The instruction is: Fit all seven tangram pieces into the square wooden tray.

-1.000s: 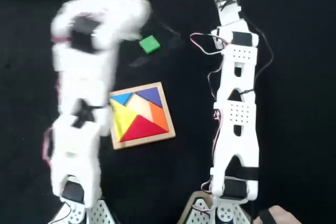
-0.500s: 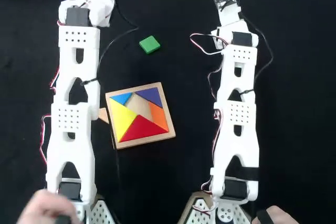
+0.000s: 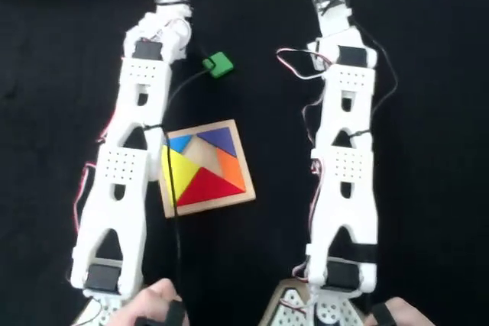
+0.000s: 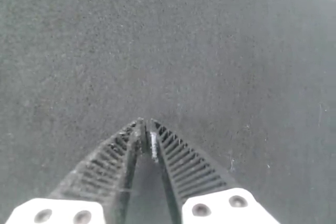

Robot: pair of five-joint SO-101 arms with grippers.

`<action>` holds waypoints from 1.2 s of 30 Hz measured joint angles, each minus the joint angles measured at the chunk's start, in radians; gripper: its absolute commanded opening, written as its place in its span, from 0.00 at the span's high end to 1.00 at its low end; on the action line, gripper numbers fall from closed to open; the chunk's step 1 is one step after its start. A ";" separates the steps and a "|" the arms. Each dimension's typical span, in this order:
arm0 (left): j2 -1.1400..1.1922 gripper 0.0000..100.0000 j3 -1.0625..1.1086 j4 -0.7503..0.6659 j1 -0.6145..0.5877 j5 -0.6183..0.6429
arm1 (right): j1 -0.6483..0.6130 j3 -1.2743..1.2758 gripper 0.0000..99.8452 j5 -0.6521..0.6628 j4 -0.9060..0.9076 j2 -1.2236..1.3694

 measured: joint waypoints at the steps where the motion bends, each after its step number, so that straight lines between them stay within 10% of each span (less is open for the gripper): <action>1: 0.008 0.97 0.000 -0.006 0.003 0.000 | 0.000 0.000 0.99 0.000 0.000 0.000; 26: 0.133 0.97 -0.035 0.204 0.003 -0.049 | -0.089 0.000 0.99 0.034 0.000 0.060; 36: 0.080 0.97 -0.216 0.499 -0.204 0.083 | -0.249 0.000 0.99 0.121 0.256 -0.028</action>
